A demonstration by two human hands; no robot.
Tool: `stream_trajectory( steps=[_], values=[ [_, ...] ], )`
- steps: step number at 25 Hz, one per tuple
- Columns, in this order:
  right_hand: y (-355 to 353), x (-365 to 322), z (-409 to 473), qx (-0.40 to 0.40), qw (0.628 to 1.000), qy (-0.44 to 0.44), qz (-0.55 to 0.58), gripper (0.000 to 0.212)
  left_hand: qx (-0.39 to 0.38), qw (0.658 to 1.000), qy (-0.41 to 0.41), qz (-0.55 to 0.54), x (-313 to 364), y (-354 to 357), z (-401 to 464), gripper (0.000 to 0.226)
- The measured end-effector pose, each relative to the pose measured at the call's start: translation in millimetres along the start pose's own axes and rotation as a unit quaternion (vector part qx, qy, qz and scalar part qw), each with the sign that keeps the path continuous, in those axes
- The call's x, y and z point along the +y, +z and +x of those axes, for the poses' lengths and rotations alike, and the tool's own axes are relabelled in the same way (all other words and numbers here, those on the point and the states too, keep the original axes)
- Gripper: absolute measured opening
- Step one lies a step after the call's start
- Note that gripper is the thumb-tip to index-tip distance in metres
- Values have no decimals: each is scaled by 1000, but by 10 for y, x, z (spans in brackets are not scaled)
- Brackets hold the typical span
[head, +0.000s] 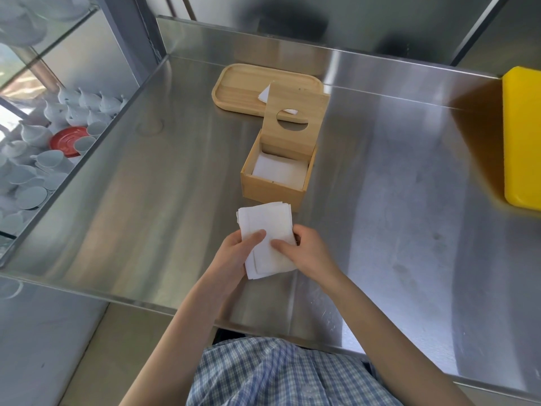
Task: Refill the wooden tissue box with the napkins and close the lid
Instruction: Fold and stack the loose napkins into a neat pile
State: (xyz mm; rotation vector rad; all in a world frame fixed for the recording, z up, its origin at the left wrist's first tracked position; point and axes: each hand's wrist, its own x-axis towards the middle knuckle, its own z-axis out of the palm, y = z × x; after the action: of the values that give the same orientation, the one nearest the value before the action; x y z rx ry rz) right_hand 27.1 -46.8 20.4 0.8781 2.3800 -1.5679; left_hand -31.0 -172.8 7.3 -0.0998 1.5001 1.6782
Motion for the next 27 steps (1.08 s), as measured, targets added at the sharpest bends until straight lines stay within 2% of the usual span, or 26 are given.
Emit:
stream_trajectory(
  steps=[6,10,13,15,17,19,21,23,27],
  values=[
    [11,-4,16,2,999,-22,-45,29,48,998,30,22,-38,41,25,17],
    [-16,8,-9,20,999,-13,-24,32,68,997,40,-22,-29,-14,28,26],
    [-43,49,-40,46,998,37,26,43,67,993,57,-77,22,-77,6,18],
    [-34,65,-60,8,986,96,133,50,44,990,76,-114,33,-78,-17,17],
    [-5,60,-87,-62,957,140,247,42,20,985,93,-147,23,-45,-44,22],
    [55,49,-122,-114,930,144,317,34,9,982,104,-159,0,-12,-53,27],
    [125,66,-125,-104,927,138,333,35,7,981,108,-163,-15,6,-60,27],
    [158,83,-118,-68,939,127,312,35,5,981,114,-156,-22,-1,-61,23],
    [73,97,-130,-22,961,85,262,19,26,986,130,-106,2,-54,-87,15]
  ],
)
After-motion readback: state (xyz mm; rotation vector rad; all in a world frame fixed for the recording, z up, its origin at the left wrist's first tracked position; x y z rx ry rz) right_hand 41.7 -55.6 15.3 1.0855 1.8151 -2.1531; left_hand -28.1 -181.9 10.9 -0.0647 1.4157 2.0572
